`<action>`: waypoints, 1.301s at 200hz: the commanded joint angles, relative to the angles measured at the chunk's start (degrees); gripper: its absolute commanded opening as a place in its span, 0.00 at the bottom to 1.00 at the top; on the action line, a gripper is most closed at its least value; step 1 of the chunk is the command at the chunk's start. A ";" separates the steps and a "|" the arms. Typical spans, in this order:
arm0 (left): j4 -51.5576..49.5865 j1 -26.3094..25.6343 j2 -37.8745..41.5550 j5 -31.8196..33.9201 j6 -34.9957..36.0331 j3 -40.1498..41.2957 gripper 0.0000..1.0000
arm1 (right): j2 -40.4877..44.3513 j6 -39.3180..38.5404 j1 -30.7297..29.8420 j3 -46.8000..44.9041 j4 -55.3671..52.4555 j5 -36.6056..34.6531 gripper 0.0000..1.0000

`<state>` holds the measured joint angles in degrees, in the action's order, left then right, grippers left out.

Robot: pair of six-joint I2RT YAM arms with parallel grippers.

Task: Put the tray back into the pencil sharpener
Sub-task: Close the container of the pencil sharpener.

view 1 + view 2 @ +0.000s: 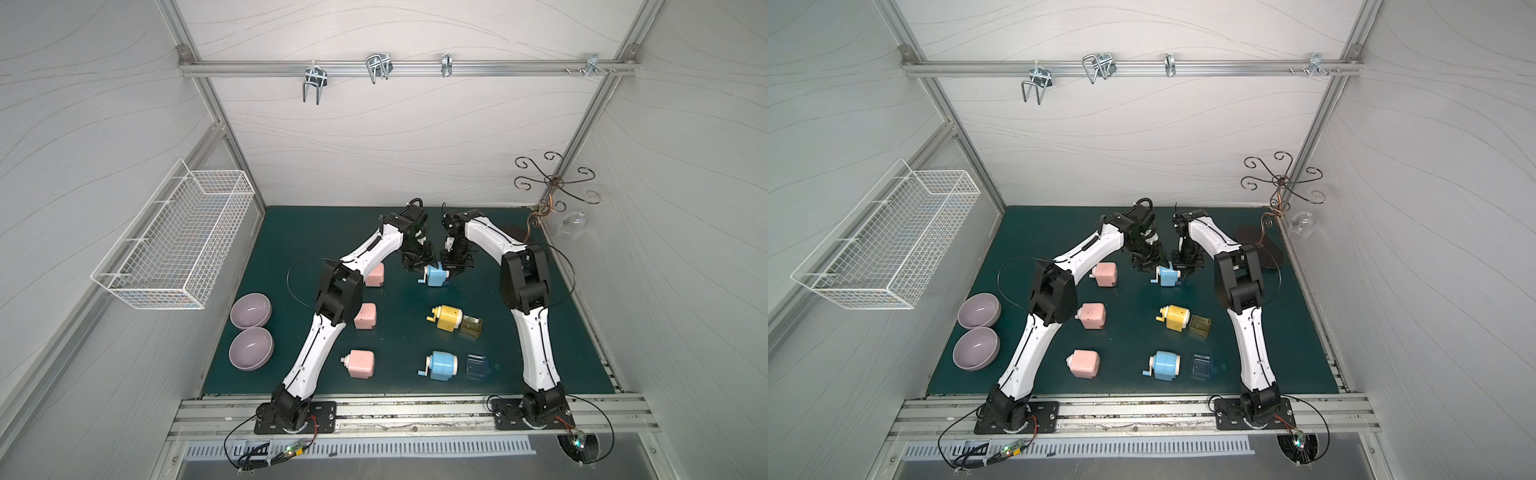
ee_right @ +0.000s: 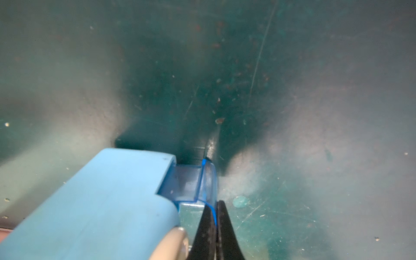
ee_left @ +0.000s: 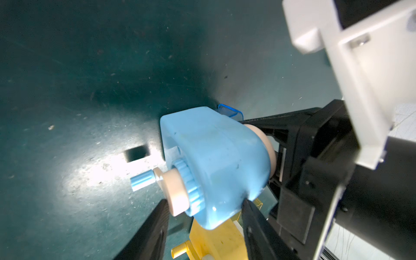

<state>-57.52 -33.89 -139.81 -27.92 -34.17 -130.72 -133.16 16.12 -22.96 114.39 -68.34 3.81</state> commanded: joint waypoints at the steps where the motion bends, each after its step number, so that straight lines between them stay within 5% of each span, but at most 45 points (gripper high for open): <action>1: -0.14 -0.54 -3.02 1.03 0.75 -1.38 0.54 | 0.71 0.54 -1.12 1.82 -0.77 6.00 0.00; 260: -0.23 -0.62 -2.87 1.11 0.58 -1.47 0.54 | 5.65 1.74 0.93 -1.18 -0.04 5.76 0.18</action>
<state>-58.00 -33.89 -139.87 -27.92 -34.17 -130.82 -131.20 17.12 -21.98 113.69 -68.58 6.31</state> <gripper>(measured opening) 0.544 0.183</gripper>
